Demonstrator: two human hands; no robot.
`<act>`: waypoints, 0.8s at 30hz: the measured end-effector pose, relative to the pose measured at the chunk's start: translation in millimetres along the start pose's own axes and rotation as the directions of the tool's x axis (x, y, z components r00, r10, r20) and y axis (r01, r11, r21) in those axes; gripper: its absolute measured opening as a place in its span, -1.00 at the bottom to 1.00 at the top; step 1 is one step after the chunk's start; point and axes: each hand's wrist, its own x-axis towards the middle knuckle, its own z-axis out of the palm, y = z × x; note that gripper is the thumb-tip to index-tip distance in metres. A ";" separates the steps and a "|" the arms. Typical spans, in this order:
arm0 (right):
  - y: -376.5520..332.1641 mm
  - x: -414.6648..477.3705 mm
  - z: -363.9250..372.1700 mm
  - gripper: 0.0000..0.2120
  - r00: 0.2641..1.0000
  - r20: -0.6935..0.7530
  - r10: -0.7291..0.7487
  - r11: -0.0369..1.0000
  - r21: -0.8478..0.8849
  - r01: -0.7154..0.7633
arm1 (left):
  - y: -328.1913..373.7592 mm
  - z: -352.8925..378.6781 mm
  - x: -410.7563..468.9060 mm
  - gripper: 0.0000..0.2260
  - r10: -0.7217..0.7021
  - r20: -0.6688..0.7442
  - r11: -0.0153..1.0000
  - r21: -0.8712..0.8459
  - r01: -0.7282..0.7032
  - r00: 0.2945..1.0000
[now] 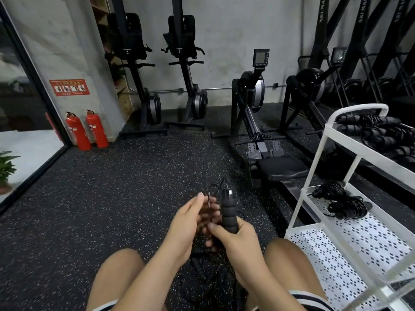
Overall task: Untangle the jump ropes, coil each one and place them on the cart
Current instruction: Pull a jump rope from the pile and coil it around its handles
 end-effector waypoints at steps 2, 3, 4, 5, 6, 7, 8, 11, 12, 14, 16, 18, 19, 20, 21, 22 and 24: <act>-15.5 0.9 1.6 -0.91 1.000 0.008 0.000 0.998 0.063 0.000 | -13.0 -0.2 -13.4 -0.54 -0.041 0.075 0.999 0.036 0.038 0.996; -23.4 2.4 1.5 -0.91 1.000 0.005 0.006 0.996 0.091 -0.007 | -19.8 1.4 -20.9 -0.53 -0.057 0.100 0.996 0.075 0.050 0.993; -32.2 3.2 1.9 -0.91 1.000 0.005 0.015 0.992 0.121 -0.016 | -26.7 2.7 -28.0 -0.52 -0.068 0.111 0.990 0.129 0.053 0.992; -39.6 5.1 1.5 -0.91 1.000 0.014 0.021 0.988 0.153 -0.023 | -33.4 2.9 -34.0 -0.51 -0.080 0.125 0.980 0.189 0.056 0.989; -47.3 6.9 1.8 -0.90 1.000 0.023 0.021 0.983 0.184 -0.024 | -39.0 2.8 -39.4 -0.49 -0.103 0.148 0.969 0.238 0.065 0.984; -52.9 10.8 0.6 -0.89 0.999 0.030 0.011 0.978 0.206 -0.017 | -44.9 2.1 -42.6 -0.47 -0.115 0.180 0.960 0.272 0.063 0.977; -59.3 14.6 0.1 -0.87 1.000 0.031 0.001 0.973 0.231 -0.009 | -50.9 0.0 -44.9 -0.45 -0.120 0.206 0.952 0.300 0.054 0.971; -75.1 29.3 -5.5 -0.86 0.999 0.037 -0.005 0.946 0.323 -0.007 | -64.2 -6.9 -46.6 -0.56 -0.117 0.232 0.899 0.439 0.004 0.966; -79.6 34.3 -8.1 -0.88 0.999 0.036 -0.001 0.938 0.346 -0.012 | -66.5 -8.9 -45.9 -0.64 -0.109 0.234 0.872 0.490 -0.020 0.966; -85.7 42.8 -13.2 -0.91 0.999 0.040 0.009 0.937 0.349 -0.022 | -70.7 -12.0 -42.9 -0.76 -0.090 0.233 0.835 0.548 -0.054 0.968; -85.3 47.8 -17.6 -0.86 0.998 0.056 0.024 0.949 0.313 -0.040 | -69.5 -13.5 -41.0 -0.81 -0.055 0.233 0.826 0.557 -0.086 0.971; -77.1 48.0 -22.2 -0.77 0.997 0.058 0.042 0.974 0.220 -0.054 | -64.6 -13.7 -40.3 -0.81 0.004 0.226 0.827 0.547 -0.130 0.974; -70.0 46.2 -25.3 -0.73 0.998 0.047 0.051 0.987 0.148 -0.057 | -60.7 -13.2 -40.1 -0.80 0.034 0.226 0.837 0.526 -0.151 0.974; -61.4 42.9 -27.7 -0.71 0.998 0.039 0.058 0.995 0.079 -0.061 | -55.9 -12.2 -40.6 -0.79 0.064 0.226 0.852 0.495 -0.171 0.972; -51.7 37.2 -29.6 -0.71 0.997 0.043 0.064 0.997 0.028 -0.065 | -51.5 -11.3 -41.1 -0.78 0.092 0.225 0.867 0.461 -0.189 0.970; -41.9 29.6 -30.6 -0.70 0.995 0.059 0.077 0.997 0.009 -0.078 | -46.6 -10.6 -42.2 -0.78 0.120 0.221 0.878 0.430 -0.207 0.968; -21.9 12.2 -31.3 -0.68 0.984 0.118 0.132 0.987 0.077 -0.141 | -39.4 -11.0 -44.5 -0.78 0.162 0.201 0.895 0.383 -0.230 0.966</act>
